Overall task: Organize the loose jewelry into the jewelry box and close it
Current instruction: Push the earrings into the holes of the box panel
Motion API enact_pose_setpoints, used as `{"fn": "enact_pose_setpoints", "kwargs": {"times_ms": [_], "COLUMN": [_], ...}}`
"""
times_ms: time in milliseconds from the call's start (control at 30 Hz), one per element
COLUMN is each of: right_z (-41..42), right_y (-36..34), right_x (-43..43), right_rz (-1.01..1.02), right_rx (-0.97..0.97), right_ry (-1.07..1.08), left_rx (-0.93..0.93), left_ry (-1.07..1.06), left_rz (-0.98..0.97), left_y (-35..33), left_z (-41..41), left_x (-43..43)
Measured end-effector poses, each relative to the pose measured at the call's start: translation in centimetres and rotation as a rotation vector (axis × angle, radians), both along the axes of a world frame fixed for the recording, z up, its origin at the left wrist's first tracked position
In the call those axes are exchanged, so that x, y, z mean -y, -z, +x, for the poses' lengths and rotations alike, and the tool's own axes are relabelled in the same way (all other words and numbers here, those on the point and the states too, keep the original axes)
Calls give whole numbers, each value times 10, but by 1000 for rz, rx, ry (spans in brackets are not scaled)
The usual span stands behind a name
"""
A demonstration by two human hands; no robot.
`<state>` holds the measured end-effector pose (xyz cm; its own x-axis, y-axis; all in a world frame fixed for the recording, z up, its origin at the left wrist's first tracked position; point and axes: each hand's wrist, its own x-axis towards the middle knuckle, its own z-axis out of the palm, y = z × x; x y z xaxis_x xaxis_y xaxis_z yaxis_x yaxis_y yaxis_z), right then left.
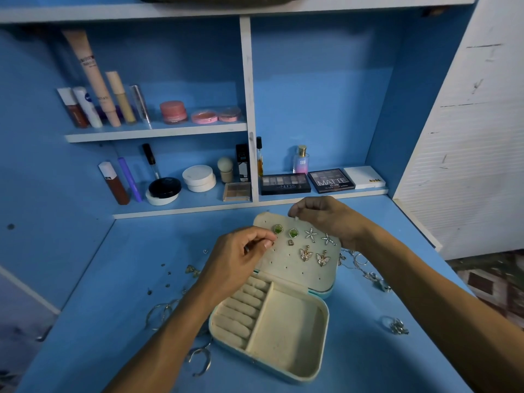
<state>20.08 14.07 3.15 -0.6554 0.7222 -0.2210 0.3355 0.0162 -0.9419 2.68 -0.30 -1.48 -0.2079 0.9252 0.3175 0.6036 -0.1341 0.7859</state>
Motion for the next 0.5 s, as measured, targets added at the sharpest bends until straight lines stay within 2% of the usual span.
{"fn": "enact_pose_setpoints", "kwargs": {"times_ms": [233,400,500], "right_z": [-1,-1,-1], "right_y": [-1,-2,-3], "right_x": [-1,0,1], "right_rz": [11,5,-5], "right_rx": [33,5,11], "right_ry": [-6,-18,-16], "left_rx": [-59,-202,-214], "left_ry": [-35,-55,-75], "left_rz": [7,1,17], "left_y": [-2,-3,-3], "left_z": [1,3,5], "left_x": [-5,-9,-9]}}
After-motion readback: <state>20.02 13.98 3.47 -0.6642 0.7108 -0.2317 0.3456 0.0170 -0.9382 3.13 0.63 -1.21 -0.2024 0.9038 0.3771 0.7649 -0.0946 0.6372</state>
